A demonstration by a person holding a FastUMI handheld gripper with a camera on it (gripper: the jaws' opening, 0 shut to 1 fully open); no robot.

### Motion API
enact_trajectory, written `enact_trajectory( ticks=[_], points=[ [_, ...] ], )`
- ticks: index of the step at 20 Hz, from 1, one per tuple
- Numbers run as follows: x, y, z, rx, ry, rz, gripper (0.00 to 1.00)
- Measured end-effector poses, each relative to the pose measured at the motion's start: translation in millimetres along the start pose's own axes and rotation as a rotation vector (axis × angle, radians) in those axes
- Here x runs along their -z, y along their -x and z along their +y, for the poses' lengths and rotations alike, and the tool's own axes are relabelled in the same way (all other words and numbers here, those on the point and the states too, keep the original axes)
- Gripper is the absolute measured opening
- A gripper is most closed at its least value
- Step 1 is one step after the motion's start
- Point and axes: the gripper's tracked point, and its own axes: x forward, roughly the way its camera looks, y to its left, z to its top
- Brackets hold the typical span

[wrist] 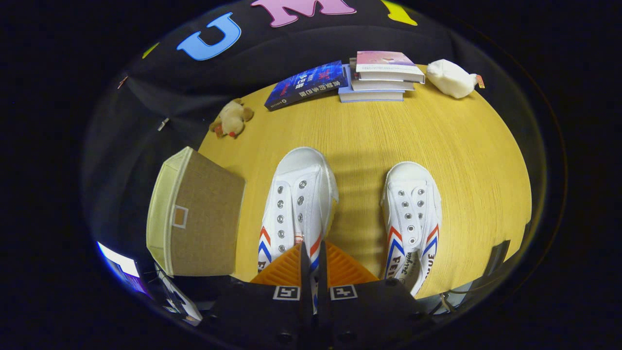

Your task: Open the storage box then place both shoes into the box .Put the left shoe in first, then the right shoe, with the right side of both shoes facing outward in a uniform manner.

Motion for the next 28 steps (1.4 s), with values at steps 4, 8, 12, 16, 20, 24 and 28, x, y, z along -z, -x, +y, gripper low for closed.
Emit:
enact_trajectory(
  ticks=[4,8,12,16,20,24,28],
  points=[
    [-30,32,40,-0.016,0.015,-0.023,0.07],
    [-62,56,95,-0.066,-0.014,-0.055,0.07],
    [-71,59,155,-0.123,-0.058,-0.016,0.08],
    [-55,45,211,-0.152,-0.039,0.046,0.07],
    [-31,24,259,-0.178,-0.030,0.123,0.07],
    [-8,-9,286,-0.158,-0.056,0.205,0.07],
    [5,-43,293,-0.107,-0.047,0.229,0.07]
  ],
)
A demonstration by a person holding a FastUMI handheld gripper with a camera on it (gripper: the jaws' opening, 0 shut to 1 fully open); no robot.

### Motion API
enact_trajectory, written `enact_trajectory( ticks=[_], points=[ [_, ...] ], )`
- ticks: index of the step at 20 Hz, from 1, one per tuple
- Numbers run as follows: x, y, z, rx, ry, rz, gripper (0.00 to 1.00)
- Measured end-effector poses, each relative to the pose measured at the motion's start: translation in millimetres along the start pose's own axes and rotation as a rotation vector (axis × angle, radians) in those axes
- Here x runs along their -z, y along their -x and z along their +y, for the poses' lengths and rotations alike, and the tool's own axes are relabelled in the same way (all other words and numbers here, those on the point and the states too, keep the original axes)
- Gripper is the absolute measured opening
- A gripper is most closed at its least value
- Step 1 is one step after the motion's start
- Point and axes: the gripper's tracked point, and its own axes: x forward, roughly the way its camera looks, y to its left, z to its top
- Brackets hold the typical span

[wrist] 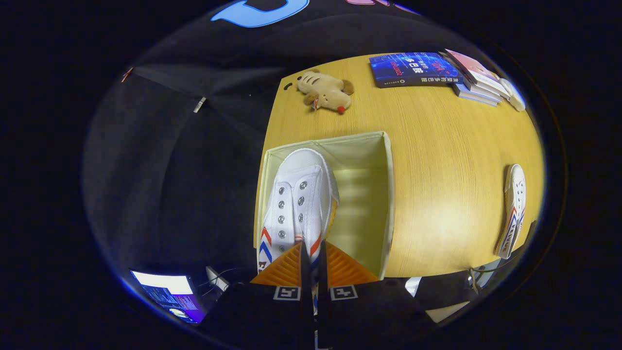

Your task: Open the storage box then place both shoes into the box .Put the left shoe in first, then the right shoe, with the right side of both shoes facing outward in a uniform manner.

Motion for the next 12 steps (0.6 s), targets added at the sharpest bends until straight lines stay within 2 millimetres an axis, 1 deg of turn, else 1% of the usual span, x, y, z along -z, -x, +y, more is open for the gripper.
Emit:
enact_trajectory(
  ticks=[4,5,6,12],
  points=[
    [-2,-29,-5,0.052,-0.036,0.001,0.07],
    [-1,-36,-4,0.061,-0.046,0.005,0.07],
    [3,-44,2,0.068,-0.050,0.013,0.07],
    [11,-68,4,0.079,-0.051,0.044,0.08]
  ],
)
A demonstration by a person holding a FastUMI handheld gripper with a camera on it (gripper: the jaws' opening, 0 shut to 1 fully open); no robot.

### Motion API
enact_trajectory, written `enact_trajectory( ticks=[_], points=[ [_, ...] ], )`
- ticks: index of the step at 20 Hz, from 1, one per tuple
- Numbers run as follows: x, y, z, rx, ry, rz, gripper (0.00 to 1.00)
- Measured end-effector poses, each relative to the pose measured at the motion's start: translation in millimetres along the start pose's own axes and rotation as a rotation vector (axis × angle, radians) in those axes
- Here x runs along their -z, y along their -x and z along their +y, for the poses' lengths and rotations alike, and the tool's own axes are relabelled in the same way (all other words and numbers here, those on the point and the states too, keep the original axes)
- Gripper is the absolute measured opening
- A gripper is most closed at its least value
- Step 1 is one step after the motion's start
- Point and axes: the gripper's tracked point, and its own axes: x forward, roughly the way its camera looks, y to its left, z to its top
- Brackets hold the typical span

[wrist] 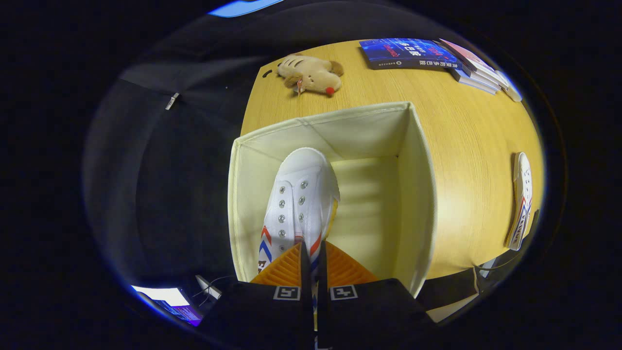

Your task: Open the storage box then place both shoes into the box .Put the left shoe in first, then the right shoe, with the right side of both shoes facing outward in a uniform manner.

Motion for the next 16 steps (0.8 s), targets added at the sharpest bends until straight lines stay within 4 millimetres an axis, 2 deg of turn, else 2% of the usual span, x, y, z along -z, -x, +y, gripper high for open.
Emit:
enact_trajectory(
  ticks=[7,11,12,13,14,15,16],
  points=[
    [8,-10,2,-0.005,-0.012,0.023,0.08],
    [6,-8,7,-0.050,-0.018,0.013,0.10],
    [4,-4,16,-0.087,-0.026,0.005,0.15],
    [0,-7,24,-0.117,-0.030,-0.006,0.28],
    [-4,-1,28,-0.135,-0.020,-0.018,0.30],
    [-6,1,29,-0.142,0.006,-0.022,0.49],
    [-6,3,29,-0.147,0.028,-0.025,0.59]
  ],
)
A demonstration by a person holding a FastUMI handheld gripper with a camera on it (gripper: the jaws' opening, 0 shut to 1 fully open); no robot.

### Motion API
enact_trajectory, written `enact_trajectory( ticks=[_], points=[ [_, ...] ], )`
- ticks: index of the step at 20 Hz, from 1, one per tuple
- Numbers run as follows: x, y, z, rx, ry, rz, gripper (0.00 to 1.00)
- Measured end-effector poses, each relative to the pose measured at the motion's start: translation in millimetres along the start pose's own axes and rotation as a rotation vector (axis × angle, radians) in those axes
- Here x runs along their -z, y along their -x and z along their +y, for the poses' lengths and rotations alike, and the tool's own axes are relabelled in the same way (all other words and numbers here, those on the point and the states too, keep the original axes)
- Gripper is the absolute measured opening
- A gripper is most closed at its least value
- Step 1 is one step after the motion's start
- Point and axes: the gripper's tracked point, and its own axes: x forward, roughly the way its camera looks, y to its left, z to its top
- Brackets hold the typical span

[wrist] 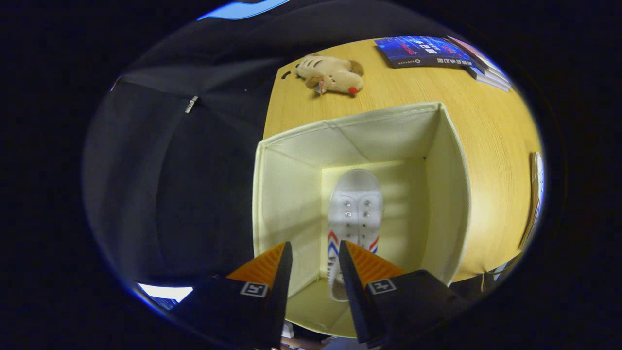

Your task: Open the storage box then place both shoes into the box .Put the left shoe in first, then the right shoe, with the right side of both shoes facing outward in a uniform manner.

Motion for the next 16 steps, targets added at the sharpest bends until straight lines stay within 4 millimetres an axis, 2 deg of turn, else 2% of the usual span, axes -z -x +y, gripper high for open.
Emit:
enact_trajectory(
  ticks=[1,2,5,9,13,16],
  points=[
    [2,3,1,-0.009,0.009,0.000,0.76],
    [4,6,1,-0.017,0.011,0.002,0.81],
    [2,23,2,-0.047,0.022,-0.015,0.82],
    [-4,61,-8,-0.090,0.042,-0.068,0.82],
    [-19,118,-47,-0.093,0.077,-0.148,0.82],
    [-29,155,-85,-0.056,0.082,-0.208,0.82]
  ],
)
